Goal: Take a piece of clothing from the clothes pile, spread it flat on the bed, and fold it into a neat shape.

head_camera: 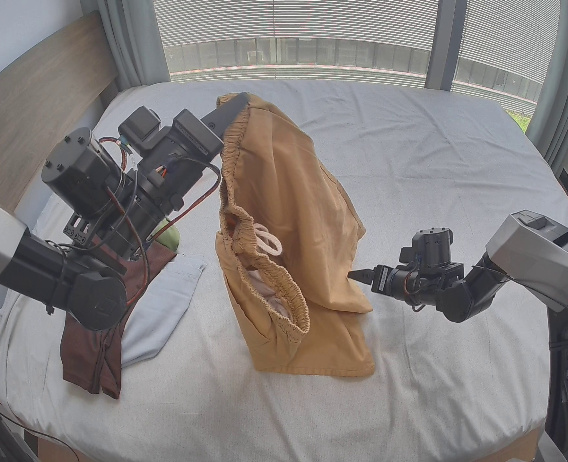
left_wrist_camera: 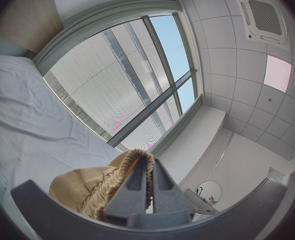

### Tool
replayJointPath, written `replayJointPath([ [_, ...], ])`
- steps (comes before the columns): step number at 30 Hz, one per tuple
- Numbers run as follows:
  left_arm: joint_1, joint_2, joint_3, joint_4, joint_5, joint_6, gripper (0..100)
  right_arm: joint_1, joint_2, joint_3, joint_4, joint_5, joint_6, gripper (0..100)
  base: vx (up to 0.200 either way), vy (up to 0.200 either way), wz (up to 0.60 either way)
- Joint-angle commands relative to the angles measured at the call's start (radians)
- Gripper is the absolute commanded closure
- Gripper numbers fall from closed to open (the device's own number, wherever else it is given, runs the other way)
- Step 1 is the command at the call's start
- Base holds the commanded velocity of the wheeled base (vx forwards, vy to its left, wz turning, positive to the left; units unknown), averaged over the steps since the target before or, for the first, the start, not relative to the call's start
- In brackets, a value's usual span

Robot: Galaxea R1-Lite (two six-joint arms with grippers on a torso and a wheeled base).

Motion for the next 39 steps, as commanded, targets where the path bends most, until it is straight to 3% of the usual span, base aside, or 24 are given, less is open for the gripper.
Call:
replayJointPath([
  [1, -0.002, 0.002, 0.000, 0.000, 0.002, 0.001, 100, 0.017, 0.008, 0.043, 0.033, 0.001, 0.012, 0, 0.000, 0.000, 0.00],
  [10, -0.003, 0.004, 0.000, -0.009, 0.002, 0.003, 100, 0.047, 0.013, 0.061, 0.045, 0.001, 0.073, 0, 0.000, 0.000, 0.00],
  [11, -0.003, 0.005, 0.000, -0.009, 0.002, 0.003, 100, 0.052, 0.011, 0.060, 0.045, 0.002, 0.083, 100, 0.000, 0.000, 0.00],
  [16, -0.003, 0.007, 0.001, -0.011, 0.002, 0.003, 100, 0.075, -0.002, 0.067, 0.057, 0.048, 0.133, 100, 0.000, 0.000, 0.00],
  [22, -0.003, 0.007, 0.001, -0.011, 0.002, 0.003, 100, 0.075, -0.006, 0.069, 0.056, 0.048, 0.147, 100, 0.000, 0.000, 0.00],
  [33, 0.026, 0.024, 0.020, -0.028, 0.002, 0.003, 100, 0.080, -0.205, 0.250, 0.054, 0.051, 0.135, 100, 0.000, 0.000, 0.00],
  [39, 0.055, 0.064, 0.020, -0.048, 0.000, 0.003, 100, 0.103, -0.213, 0.339, 0.051, 0.051, 0.089, 100, 0.000, 0.000, 0.00],
])
